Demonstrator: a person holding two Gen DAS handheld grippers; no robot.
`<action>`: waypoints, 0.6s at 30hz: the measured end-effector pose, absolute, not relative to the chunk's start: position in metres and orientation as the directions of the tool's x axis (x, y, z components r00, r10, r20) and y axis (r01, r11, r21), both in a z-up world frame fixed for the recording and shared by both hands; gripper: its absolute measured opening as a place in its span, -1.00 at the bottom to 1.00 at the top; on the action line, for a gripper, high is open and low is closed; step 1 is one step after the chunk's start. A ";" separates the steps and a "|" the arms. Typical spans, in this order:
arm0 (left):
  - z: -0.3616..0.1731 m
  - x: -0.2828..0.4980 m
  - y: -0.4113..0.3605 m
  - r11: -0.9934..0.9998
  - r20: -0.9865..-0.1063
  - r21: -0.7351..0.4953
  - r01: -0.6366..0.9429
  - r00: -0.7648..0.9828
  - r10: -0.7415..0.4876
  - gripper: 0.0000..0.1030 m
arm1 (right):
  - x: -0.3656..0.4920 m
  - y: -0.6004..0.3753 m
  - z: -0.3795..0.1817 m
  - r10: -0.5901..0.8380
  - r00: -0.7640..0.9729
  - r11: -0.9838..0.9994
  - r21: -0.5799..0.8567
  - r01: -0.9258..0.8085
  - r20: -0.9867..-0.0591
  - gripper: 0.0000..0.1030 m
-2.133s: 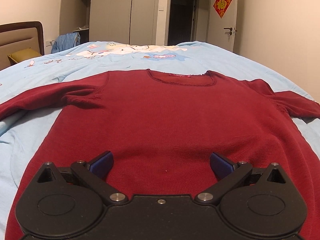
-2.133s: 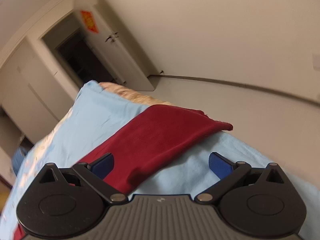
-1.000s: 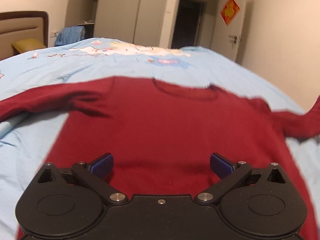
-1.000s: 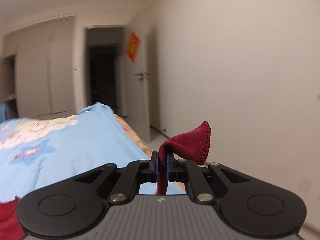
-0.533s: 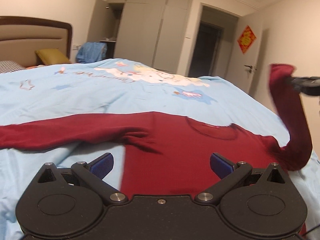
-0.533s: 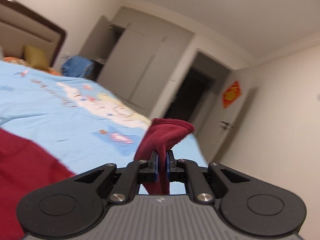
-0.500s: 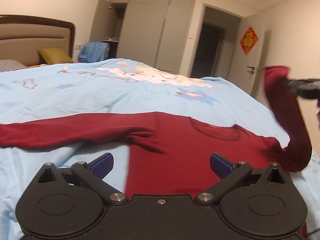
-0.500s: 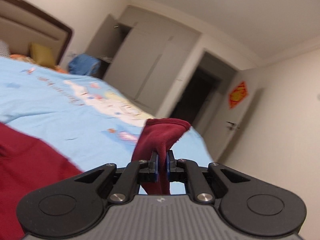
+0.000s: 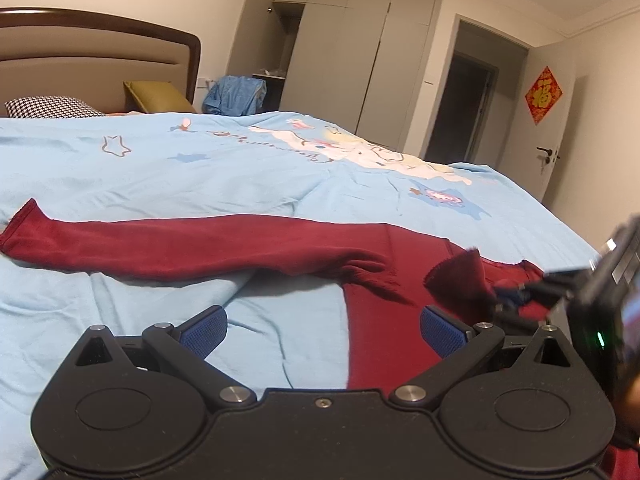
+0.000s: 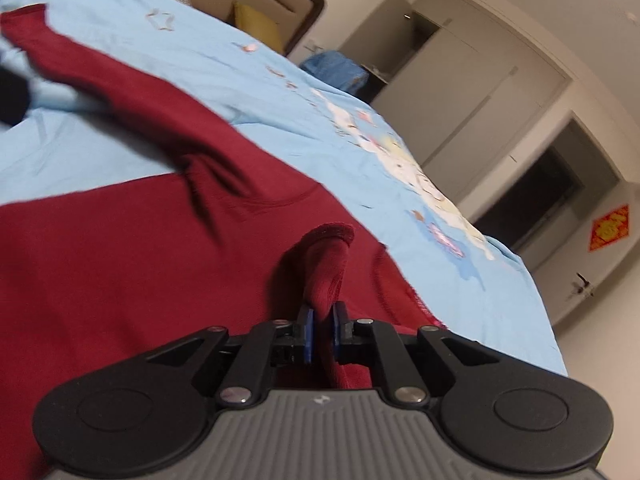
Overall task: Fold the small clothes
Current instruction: 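Grasp the sleeve cuff with the right tool and lift it, then lay the sleeve across the sweater body and open the right tool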
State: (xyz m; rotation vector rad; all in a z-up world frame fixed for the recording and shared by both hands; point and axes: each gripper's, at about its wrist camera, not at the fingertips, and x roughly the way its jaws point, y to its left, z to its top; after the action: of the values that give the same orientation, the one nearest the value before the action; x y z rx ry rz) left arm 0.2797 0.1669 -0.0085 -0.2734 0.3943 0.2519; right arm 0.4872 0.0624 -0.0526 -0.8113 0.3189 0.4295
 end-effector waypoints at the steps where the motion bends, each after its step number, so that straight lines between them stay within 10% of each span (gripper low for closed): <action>1: -0.008 0.281 0.167 0.931 -0.409 -0.212 -0.297 0.892 0.191 0.99 | 0.478 0.058 -0.056 0.270 0.857 0.594 -0.624 -0.508 -0.440 -0.60; 4: -0.005 0.283 0.166 0.930 -0.399 -0.214 -0.299 0.896 0.196 0.99 | 0.460 0.051 -0.058 0.333 0.826 0.548 -0.619 -0.562 -0.455 0.03; 11: -0.005 0.303 0.144 0.951 -0.400 -0.186 -0.245 0.903 0.155 0.99 | 0.436 -0.007 -0.048 0.388 0.809 0.644 -0.498 -0.581 -0.443 0.67; 18: -0.018 0.361 0.110 0.976 -0.406 -0.154 -0.156 0.910 0.081 0.99 | 0.436 -0.110 -0.038 0.270 0.863 0.881 -0.252 -0.400 -0.428 0.81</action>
State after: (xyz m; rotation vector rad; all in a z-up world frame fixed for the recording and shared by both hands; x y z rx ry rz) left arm 0.3608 0.1105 -0.0177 -0.1859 0.4095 0.1230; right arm 0.4359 -0.1100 -0.0380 -0.3424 0.3941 0.3587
